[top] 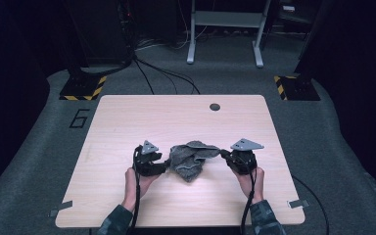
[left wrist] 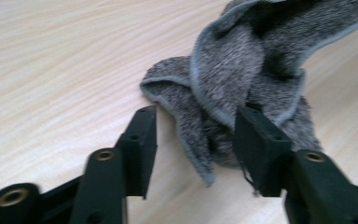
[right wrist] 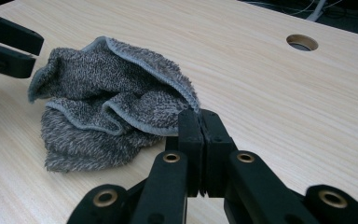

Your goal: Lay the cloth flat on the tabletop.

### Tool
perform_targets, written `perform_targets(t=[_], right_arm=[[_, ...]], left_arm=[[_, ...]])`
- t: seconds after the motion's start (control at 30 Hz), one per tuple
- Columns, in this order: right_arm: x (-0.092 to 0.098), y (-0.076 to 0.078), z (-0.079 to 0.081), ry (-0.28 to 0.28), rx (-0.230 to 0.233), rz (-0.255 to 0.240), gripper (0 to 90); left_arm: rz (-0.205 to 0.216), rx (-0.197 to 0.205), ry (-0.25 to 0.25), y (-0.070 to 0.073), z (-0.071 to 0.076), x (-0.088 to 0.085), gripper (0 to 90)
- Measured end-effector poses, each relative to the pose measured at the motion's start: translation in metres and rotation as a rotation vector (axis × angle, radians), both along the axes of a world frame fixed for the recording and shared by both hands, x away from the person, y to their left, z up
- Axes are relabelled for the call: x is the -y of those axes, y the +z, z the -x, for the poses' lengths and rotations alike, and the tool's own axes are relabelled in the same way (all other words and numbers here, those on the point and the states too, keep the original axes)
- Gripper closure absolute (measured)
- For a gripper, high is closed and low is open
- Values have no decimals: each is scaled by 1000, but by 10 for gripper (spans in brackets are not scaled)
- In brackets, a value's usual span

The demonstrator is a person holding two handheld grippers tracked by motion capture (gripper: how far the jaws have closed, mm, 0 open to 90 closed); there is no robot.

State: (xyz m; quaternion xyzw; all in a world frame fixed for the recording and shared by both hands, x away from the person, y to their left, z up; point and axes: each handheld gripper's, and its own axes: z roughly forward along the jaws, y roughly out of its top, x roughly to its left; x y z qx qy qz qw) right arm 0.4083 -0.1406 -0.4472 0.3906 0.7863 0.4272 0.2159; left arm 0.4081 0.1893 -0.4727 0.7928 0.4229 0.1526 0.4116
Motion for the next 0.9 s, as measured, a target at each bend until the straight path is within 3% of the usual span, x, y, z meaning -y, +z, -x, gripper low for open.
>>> perform_targets(t=[0.13, 0.23, 0.3, 0.4, 0.5, 0.73, 0.9], right_arm=[[-2, 0, 0, 3, 2, 3, 886], [-2, 0, 0, 6, 2, 7, 886], [-2, 0, 0, -2, -3, 9, 886], [0, -2, 0, -3, -3, 18, 886], [2, -4, -1, -7, -10, 15, 886], [6, -5, -2, -8, -12, 6, 887], [10, -5, -2, -18, -18, -9, 887]], left_arm=[[11, 5, -16, 0, 8, 6, 392], [-26, 3, -32, -2, 10, 11, 401], [-57, -19, -27, -10, 10, 16, 414], [-64, -38, -16, -18, 9, 19, 431], [-75, -36, -10, -22, 10, 20, 512], [-84, -4, 5, -22, 7, 12, 824], [-84, 4, 10, -21, 5, 1, 873]])
